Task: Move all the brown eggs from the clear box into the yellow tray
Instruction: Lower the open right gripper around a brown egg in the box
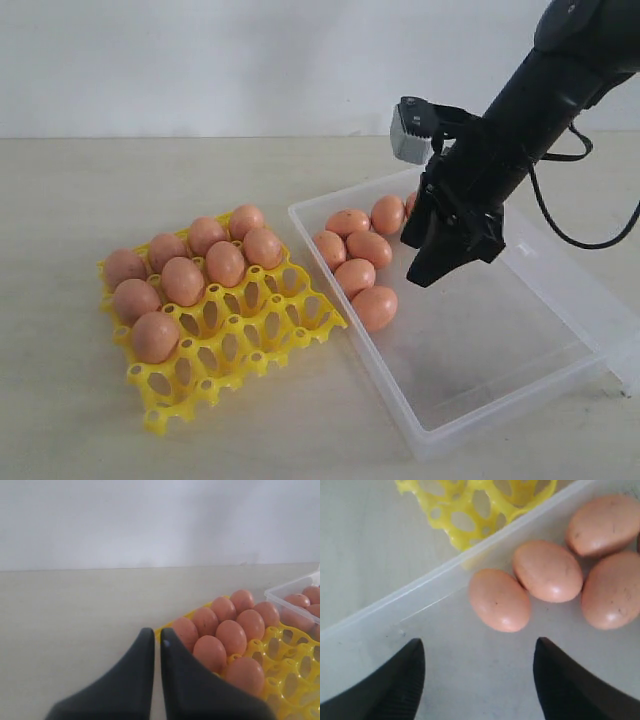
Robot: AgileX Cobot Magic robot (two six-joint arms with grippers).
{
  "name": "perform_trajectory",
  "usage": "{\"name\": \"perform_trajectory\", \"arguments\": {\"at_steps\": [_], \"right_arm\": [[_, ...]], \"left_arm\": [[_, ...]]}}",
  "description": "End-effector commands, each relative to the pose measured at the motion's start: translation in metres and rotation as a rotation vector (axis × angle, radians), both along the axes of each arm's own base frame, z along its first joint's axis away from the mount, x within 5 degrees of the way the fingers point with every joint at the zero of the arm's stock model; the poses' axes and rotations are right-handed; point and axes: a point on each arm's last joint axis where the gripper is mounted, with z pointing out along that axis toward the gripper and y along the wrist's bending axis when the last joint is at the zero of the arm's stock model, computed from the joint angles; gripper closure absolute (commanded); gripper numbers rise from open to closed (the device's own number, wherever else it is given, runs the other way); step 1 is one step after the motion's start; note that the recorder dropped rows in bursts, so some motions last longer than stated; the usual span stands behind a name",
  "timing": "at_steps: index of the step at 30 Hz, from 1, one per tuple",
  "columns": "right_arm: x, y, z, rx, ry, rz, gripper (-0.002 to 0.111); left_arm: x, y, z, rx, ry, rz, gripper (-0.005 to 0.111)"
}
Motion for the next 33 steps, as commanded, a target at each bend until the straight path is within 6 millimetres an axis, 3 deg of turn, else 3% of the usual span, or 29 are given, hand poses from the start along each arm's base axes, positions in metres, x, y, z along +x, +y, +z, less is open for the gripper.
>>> {"name": "perform_trajectory", "arguments": {"at_steps": [1,8,17,33], "right_arm": [[0.001,0.017,-0.003,0.018,-0.153,0.229,0.052],[0.006,0.058,-0.021,-0.093,-0.328,0.354,0.052],[0.01,0.056,-0.041,-0.111,-0.261,0.324,0.053],[-0.004,0.052,-0.083,-0.129,-0.108,0.34,0.053]], "left_arm": [[0.0,0.0,0.0,-0.004,-0.007,0.002,0.103],[0.0,0.0,0.0,-0.004,-0.007,0.002,0.103],[0.0,0.0,0.0,-0.004,-0.007,0.002,0.103],[0.0,0.0,0.0,-0.004,-0.007,0.002,0.103]]}}
